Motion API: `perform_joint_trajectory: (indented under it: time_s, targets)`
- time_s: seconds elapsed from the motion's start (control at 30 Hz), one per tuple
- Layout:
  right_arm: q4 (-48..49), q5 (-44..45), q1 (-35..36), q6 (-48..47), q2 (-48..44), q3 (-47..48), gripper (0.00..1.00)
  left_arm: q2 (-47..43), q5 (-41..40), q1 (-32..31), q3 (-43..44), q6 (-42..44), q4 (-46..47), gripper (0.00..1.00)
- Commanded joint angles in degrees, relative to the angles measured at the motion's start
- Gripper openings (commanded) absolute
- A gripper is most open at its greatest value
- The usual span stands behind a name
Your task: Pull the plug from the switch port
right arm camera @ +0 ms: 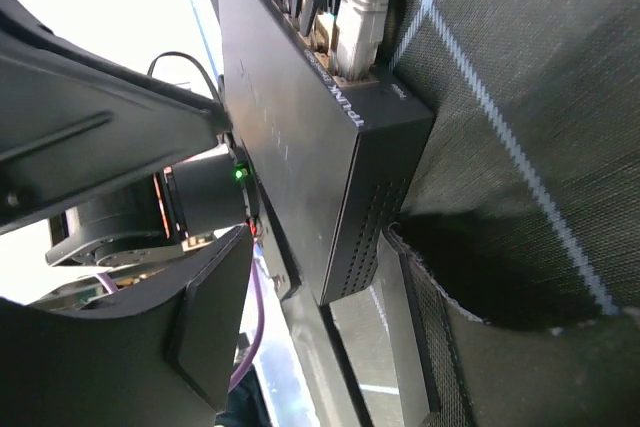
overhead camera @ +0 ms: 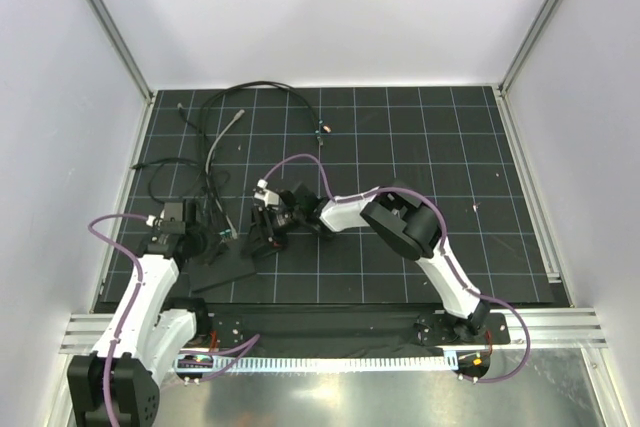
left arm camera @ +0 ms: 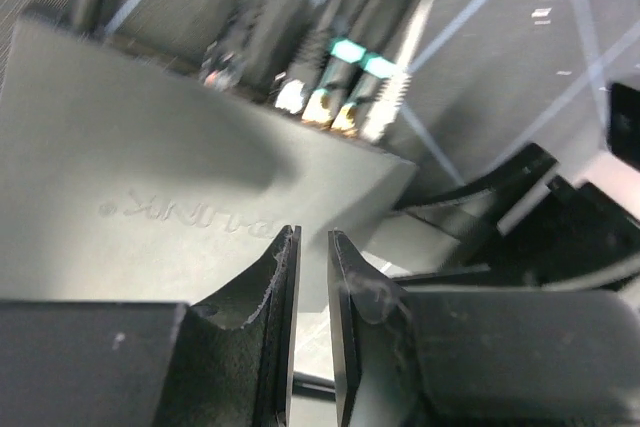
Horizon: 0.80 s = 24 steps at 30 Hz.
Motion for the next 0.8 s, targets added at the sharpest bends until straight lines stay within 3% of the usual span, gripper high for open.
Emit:
perform_joint_trajectory:
  time_s: [0.0, 0.17, 0.37, 0.6, 0.77]
  targets:
    - [3.3, 2.0, -0.6, 1.9, -3.6, -0.9, 0.61, 2.0, -1.5, -0.3, 2.3, -2.7, -3.7, 0.21]
    - [-10.3, 1.5, -5.1, -9.4, -2.1, 6.2, 0.61, 1.6, -6.5, -0.5, 3.4, -4.0, -6.8, 0.19]
    - [-30.5, -6.5, -6.8, -23.2, 6.4, 24.5, 0.58, 4.1, -8.1, -0.6, 3.2, -5.0, -6.8, 0.15]
    - [-32.5, -10.9, -5.7, -23.3, 13.8, 35.1, 0.55, 7.3, -11.3, -0.7, 3.3, -6.0, -7.7, 0.13]
    - [-32.2, -11.6, -4.1, -22.5, 17.8, 38.4, 0.47, 8.1, -12.2, -0.7, 3.2, -6.4, -8.0, 0.09]
